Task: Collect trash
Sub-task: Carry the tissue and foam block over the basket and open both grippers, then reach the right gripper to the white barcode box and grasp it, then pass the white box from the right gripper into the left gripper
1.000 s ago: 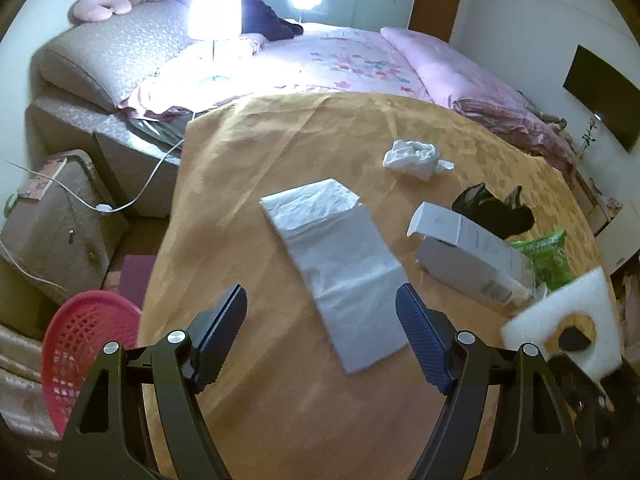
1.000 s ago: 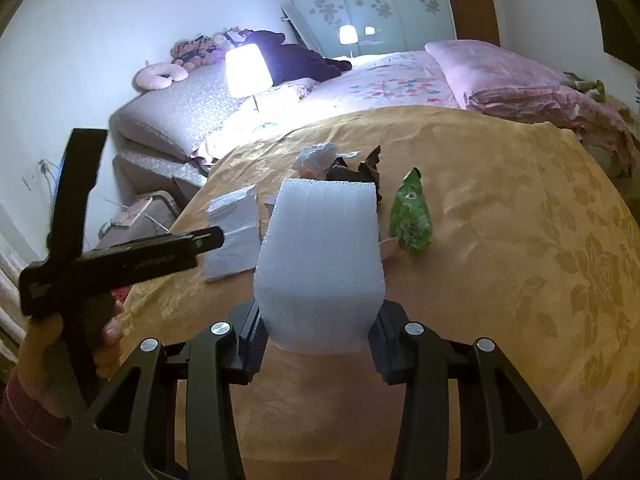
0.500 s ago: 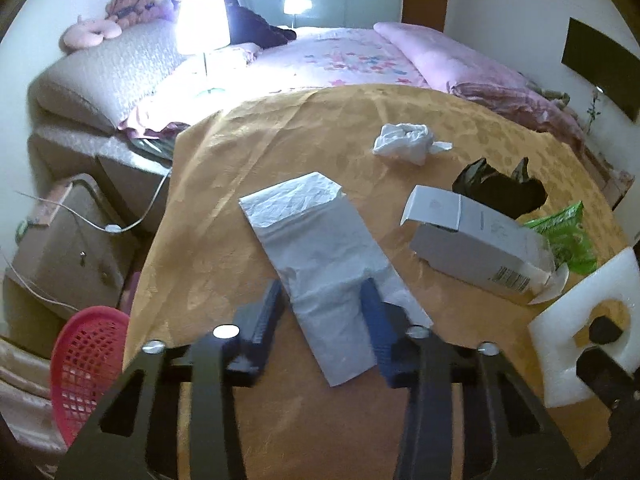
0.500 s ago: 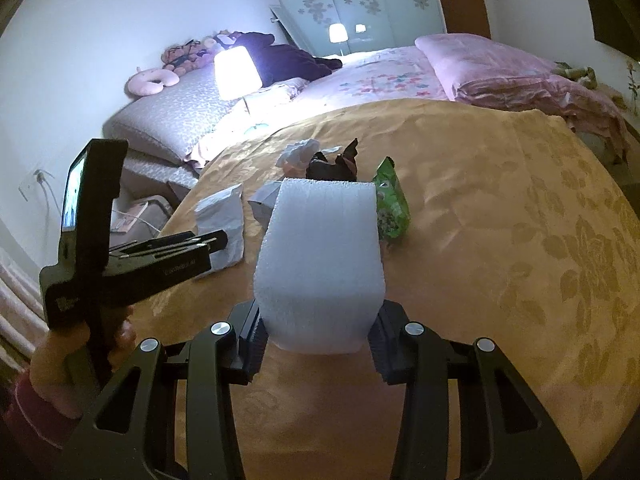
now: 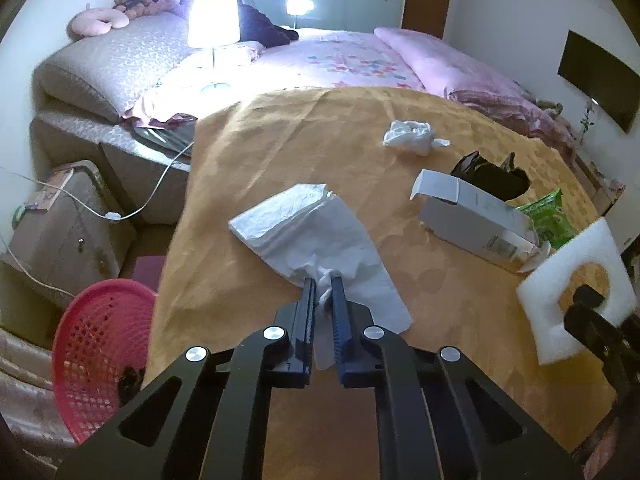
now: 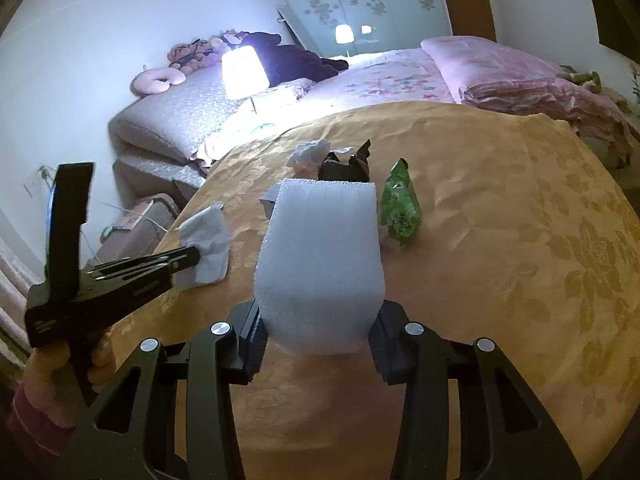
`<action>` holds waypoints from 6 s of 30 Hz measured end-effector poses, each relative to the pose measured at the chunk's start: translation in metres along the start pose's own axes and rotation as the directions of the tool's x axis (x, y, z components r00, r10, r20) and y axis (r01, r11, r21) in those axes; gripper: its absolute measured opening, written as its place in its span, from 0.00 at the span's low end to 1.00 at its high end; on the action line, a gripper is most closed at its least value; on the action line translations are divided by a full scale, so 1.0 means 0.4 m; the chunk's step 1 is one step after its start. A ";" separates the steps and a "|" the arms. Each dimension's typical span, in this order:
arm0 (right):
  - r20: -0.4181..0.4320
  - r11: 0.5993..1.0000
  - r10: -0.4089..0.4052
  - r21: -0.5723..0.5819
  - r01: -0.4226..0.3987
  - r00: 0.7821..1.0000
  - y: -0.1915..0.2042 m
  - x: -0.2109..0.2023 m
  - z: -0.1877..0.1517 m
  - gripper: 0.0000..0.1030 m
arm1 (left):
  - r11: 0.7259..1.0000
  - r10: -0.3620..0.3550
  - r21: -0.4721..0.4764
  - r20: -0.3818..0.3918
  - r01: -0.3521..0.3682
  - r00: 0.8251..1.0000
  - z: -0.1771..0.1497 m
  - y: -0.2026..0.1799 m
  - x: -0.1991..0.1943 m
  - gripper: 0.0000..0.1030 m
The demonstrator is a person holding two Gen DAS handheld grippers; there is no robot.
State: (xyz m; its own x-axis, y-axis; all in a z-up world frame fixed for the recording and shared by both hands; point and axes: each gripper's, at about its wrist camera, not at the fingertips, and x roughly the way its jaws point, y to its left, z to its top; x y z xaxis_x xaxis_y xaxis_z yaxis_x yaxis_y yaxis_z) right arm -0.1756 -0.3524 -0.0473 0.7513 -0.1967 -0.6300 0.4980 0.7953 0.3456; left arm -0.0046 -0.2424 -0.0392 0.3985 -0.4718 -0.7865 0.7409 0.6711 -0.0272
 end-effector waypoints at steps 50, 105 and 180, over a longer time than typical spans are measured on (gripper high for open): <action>-0.142 0.927 0.189 -0.302 -0.224 0.972 0.462 0.137 0.025 0.40 | 0.947 0.221 -0.256 0.072 -0.196 0.973 -0.167 0.395 -0.221 0.07; -0.302 0.898 0.256 -0.278 -0.342 0.918 0.614 0.307 0.007 0.59 | 0.906 0.230 -0.354 -0.049 -0.232 0.972 -0.220 0.523 -0.122 0.51; -0.202 0.962 0.072 -0.243 -0.122 0.977 0.085 0.219 0.090 0.72 | 0.990 -0.010 -0.144 -0.011 0.009 1.000 -0.087 0.131 -0.074 0.61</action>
State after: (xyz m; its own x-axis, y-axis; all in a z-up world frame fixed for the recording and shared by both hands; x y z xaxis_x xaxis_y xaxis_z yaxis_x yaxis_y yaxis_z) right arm -0.0773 -0.3631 -0.0657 0.6826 -0.0189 -0.7306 0.2825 0.9288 0.2400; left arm 0.0039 -0.1734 -0.0389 0.3851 -0.4724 -0.7928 0.6588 0.7423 -0.1223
